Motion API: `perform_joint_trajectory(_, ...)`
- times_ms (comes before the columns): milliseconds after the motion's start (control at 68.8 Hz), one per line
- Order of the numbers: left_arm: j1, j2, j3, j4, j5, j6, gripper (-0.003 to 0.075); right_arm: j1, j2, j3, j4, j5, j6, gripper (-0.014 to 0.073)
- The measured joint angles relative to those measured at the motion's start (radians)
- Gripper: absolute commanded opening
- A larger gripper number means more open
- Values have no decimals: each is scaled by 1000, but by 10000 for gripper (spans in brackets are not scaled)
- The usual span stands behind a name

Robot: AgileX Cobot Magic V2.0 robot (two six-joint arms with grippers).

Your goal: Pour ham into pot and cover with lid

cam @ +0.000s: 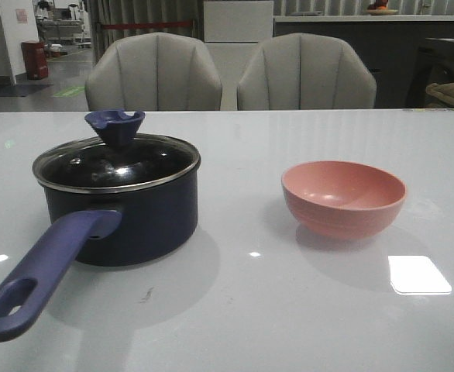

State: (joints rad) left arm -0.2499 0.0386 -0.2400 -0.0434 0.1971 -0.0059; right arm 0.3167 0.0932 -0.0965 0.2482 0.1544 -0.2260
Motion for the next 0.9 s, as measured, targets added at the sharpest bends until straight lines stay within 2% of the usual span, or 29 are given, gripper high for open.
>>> perform_joint_trajectory(494,12,-2,52,7,-14,0,113,0,0,0,0,0,0,151)
perform_joint_trajectory(726,188,-2,182,18,-27,0,113,0,0,0,0,0,0,151)
perform_joint_trajectory(901,218,-41,246,18,-101,0,113,0,0,0,0,0,0,151)
